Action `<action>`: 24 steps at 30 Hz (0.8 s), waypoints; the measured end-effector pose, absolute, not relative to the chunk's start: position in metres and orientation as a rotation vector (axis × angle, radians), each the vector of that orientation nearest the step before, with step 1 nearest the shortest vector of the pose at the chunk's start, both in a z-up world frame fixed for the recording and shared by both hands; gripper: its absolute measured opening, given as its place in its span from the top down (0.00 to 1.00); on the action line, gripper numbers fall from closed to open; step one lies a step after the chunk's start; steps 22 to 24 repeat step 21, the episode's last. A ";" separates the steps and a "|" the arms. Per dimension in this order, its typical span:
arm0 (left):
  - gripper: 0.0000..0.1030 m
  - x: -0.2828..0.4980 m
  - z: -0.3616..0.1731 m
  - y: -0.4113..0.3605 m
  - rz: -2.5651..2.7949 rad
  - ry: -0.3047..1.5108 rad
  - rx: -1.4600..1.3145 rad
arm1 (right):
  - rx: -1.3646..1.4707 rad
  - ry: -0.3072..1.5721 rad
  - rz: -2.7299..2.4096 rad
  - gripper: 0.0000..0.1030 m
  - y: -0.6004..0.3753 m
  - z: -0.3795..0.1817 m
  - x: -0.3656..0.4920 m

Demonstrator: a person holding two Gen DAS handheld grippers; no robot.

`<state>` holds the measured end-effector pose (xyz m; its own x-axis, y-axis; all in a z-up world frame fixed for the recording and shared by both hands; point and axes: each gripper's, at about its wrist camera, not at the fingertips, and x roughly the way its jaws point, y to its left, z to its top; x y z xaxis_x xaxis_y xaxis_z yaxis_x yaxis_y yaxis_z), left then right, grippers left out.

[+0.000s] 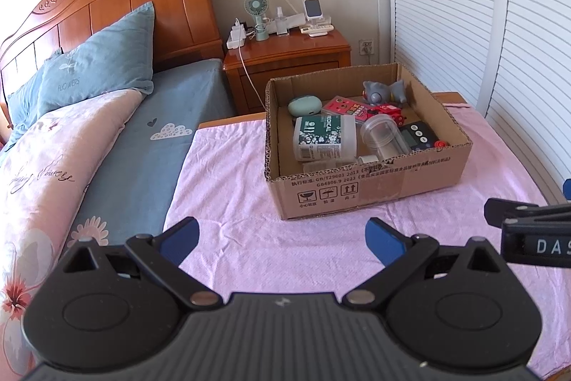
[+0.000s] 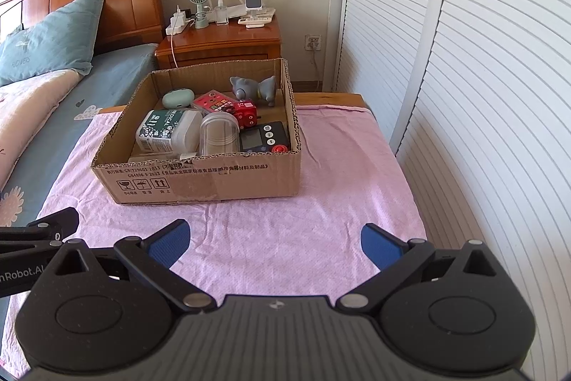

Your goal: Organize rigid objects

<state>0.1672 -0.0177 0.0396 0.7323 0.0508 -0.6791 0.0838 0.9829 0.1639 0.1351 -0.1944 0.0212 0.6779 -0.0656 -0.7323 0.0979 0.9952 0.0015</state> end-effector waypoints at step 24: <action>0.04 0.166 0.038 -0.019 -0.027 0.758 0.191 | 0.044 0.825 -0.088 0.00 -0.195 0.018 0.134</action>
